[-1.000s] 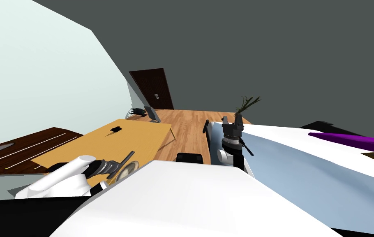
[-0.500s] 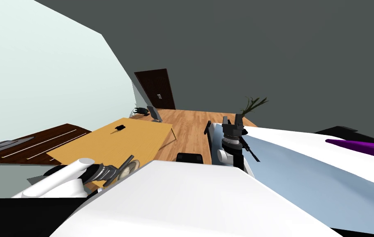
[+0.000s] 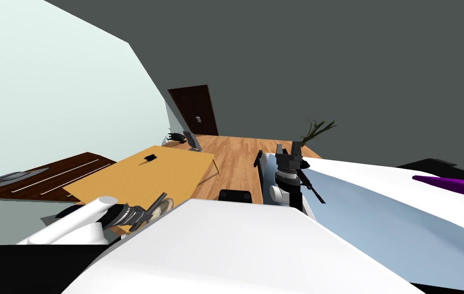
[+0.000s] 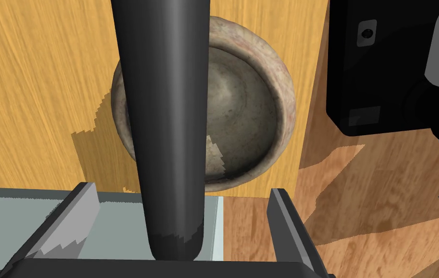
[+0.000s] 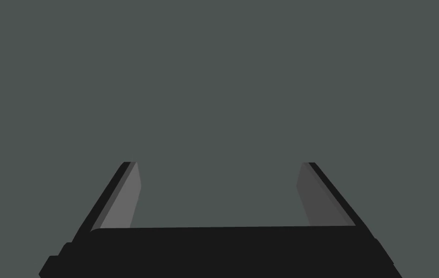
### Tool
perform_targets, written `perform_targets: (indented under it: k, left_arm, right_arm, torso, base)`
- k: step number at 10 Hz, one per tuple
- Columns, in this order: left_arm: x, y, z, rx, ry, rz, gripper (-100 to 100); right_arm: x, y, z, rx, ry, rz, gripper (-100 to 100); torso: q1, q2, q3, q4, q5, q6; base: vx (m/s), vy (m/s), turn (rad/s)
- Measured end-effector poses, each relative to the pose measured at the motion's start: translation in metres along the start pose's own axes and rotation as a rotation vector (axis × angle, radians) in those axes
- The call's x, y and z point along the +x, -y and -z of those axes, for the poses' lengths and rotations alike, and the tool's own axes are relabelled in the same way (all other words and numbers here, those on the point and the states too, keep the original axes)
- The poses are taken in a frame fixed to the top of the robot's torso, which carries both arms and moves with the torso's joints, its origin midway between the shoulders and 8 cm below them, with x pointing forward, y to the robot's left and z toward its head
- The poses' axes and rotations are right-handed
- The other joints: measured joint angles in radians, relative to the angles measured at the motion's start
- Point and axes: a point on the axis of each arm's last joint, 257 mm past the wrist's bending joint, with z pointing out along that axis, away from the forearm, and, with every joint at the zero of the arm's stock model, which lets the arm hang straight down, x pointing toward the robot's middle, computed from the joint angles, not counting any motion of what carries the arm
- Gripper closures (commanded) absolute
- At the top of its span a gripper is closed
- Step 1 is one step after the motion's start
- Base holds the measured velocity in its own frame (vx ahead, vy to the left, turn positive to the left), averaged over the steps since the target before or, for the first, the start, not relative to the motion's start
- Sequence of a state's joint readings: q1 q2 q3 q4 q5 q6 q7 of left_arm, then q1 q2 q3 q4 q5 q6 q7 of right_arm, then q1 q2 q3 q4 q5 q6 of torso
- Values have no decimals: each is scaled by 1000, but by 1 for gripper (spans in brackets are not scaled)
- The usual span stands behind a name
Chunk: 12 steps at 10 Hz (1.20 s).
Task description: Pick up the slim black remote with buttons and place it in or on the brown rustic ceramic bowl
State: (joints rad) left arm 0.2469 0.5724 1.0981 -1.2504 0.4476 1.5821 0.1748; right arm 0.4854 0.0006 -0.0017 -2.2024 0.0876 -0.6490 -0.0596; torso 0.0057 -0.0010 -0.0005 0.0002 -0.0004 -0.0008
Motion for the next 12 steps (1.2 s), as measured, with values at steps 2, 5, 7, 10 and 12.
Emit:
perform_targets:
  k: [2,5,7,10,12]
  left_arm:
    - [0,0,0,0,0,0,0]
    - [-7,6,13,3,0,10,-100]
    - [-12,7,24,3,0,18,-100]
    - [-21,9,46,5,2,31,-100]
    - [-24,13,53,5,3,34,0]
  right_arm:
    - [0,0,0,0,0,0,0]
    - [0,0,0,0,0,0,0]
    - [0,0,0,0,0,0,0]
    - [0,0,0,0,0,0,0]
    - [0,0,0,0,0,0,0]
  torso:
    - [0,0,0,0,0,0]
    - [-1,0,0,0,0,0]
    - [-1,0,0,0,0,0]
    - [-1,0,0,0,0,0]
    - [-1,0,0,0,0,0]
  base:
    - [0,0,0]
    - [-2,-16,-48]
    - [0,-16,-32]
    - [-2,-18,-51]
    - [0,-4,-2]
